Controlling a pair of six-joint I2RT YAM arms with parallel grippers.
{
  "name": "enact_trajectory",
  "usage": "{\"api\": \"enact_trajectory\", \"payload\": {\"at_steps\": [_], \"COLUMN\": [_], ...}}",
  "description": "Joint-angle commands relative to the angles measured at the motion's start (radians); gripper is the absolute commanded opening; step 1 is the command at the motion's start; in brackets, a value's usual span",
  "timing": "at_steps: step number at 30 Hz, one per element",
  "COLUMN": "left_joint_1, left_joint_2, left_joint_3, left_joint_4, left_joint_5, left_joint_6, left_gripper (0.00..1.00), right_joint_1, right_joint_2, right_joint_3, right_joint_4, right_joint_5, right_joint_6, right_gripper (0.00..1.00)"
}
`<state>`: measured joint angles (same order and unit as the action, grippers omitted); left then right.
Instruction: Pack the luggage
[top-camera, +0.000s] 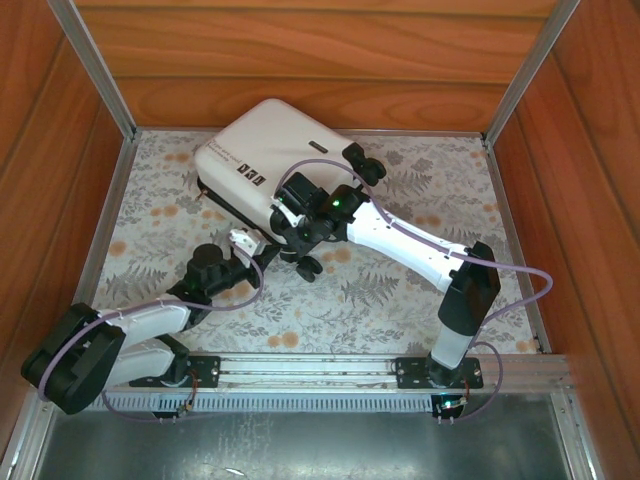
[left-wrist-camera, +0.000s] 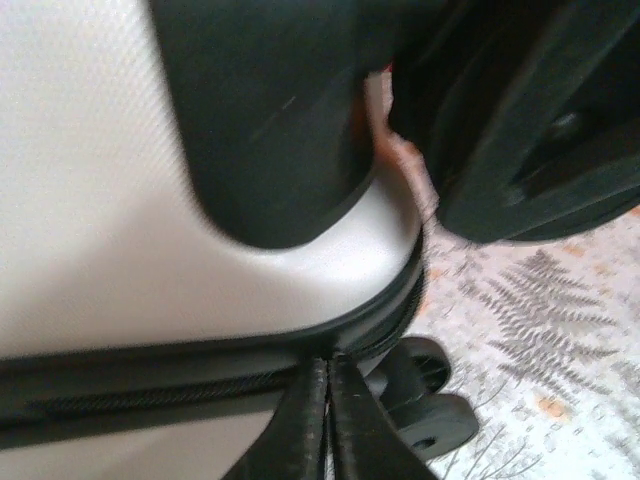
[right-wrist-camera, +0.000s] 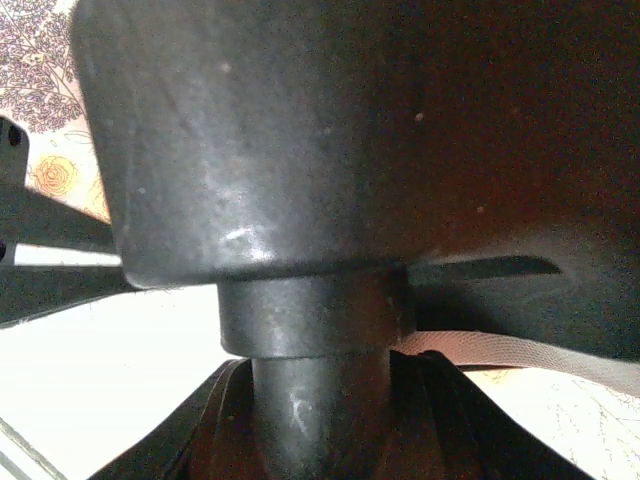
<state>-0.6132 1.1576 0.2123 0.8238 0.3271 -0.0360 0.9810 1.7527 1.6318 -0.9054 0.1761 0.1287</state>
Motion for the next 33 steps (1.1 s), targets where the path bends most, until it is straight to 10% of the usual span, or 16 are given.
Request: {"api": "enact_trajectory", "payload": {"at_steps": [1,12,24,33], "left_joint_1": [-0.031,-0.013,0.153,0.154], "left_joint_2": [-0.001,0.049,-0.185,-0.084], "left_joint_3": [0.021,-0.053,-0.142,-0.074], "left_joint_4": [0.117,0.113,-0.043,-0.059], "left_joint_5": [-0.009,-0.134,-0.056,0.094], "left_joint_6": [-0.009,-0.013,-0.013,0.005], "left_gripper": [0.06,0.48,0.65,0.62], "right_joint_1": [-0.001,-0.001,0.0,-0.001], "right_joint_2": [-0.055,-0.068,-0.069,-0.05], "right_joint_3": [0.045,0.052,0.057,0.082], "right_joint_4": [0.079,0.053,0.051,0.049], "right_joint_5": [0.004,0.008,0.031,0.025], "right_joint_6": [0.068,0.072,0.072,0.071], "right_gripper": [0.0,0.0,0.0,0.0]}}
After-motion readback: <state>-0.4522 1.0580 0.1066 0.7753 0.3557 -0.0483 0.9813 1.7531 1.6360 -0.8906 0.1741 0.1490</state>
